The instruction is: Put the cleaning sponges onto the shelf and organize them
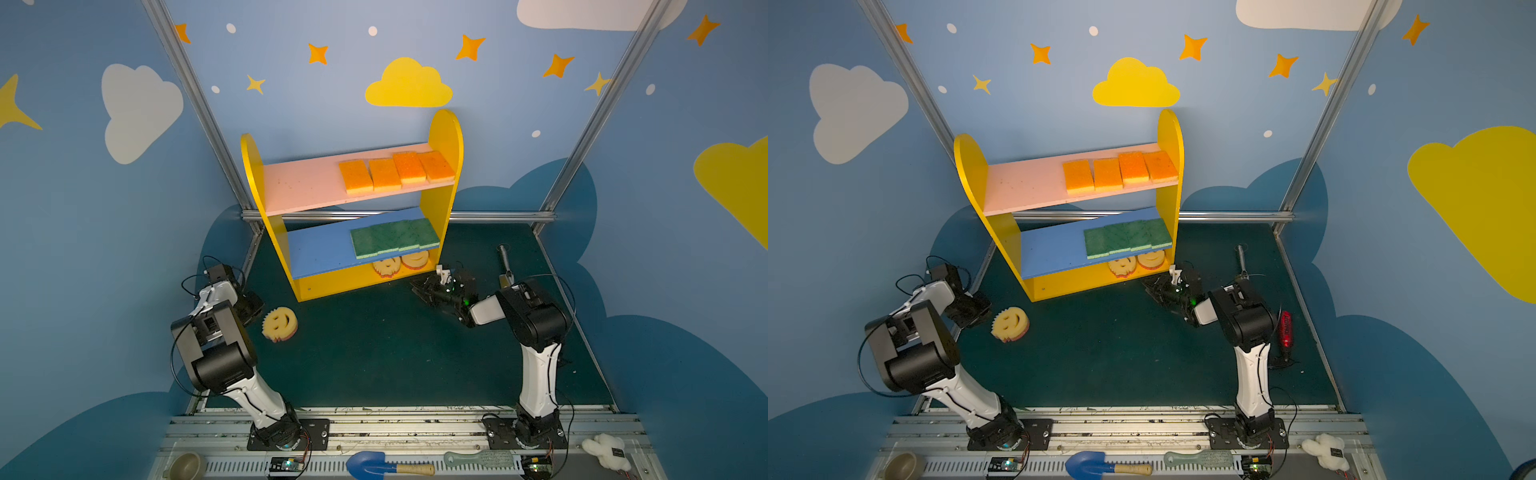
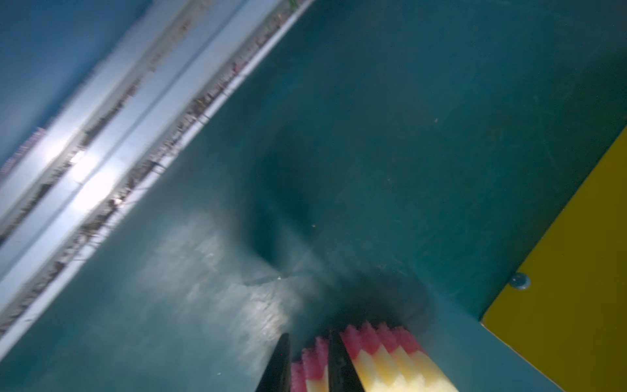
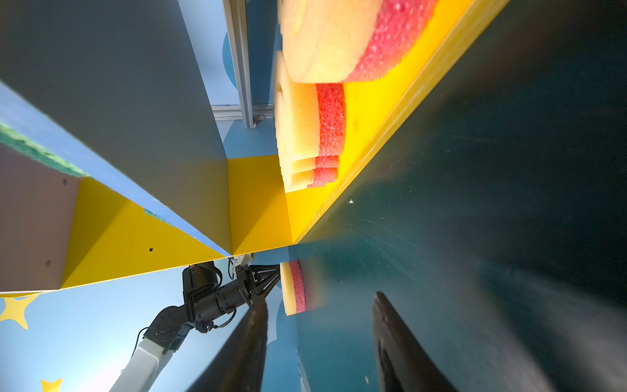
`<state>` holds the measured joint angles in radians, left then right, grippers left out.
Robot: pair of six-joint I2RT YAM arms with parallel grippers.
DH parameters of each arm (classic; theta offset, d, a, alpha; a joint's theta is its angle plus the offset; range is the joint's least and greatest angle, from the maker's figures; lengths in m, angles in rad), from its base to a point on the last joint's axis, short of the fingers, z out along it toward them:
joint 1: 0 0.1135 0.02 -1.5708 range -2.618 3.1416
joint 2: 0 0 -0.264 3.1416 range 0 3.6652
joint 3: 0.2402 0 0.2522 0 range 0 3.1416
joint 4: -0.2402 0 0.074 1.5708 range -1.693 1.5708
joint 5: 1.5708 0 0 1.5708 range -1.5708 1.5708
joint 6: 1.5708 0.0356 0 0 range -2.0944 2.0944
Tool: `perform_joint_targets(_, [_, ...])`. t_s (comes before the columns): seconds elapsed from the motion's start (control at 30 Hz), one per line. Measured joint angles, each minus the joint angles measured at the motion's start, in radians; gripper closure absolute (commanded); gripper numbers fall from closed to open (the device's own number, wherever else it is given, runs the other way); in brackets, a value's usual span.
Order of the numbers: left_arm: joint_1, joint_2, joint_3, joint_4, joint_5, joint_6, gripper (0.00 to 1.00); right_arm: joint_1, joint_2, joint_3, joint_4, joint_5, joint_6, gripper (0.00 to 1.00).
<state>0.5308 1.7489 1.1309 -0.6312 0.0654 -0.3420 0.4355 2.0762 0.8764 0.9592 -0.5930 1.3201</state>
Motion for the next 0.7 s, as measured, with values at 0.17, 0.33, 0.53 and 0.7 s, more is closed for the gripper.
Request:
perform_joint_targets(0.17, [-0.079,0.007,-0.040,0.049,0.028,-0.035,0.80,0.000,-0.031,-0.030,-0.001,0.001,-0.004,0.51])
perform_joint_targets(0.33, [-0.172,-0.057,-0.185,0.138,0.071,-0.102,0.81,0.000,-0.089,-0.057,-0.018,0.006,-0.023,0.51])
perform_joint_targets(0.53, [-0.288,-0.229,-0.389,0.245,0.098,-0.192,0.81,0.006,-0.181,-0.070,-0.093,0.010,-0.065,0.50])
perform_joint_targets(0.7, [-0.441,-0.362,-0.538,0.356,0.102,-0.324,0.80,0.039,-0.290,-0.090,-0.210,0.031,-0.135,0.43])
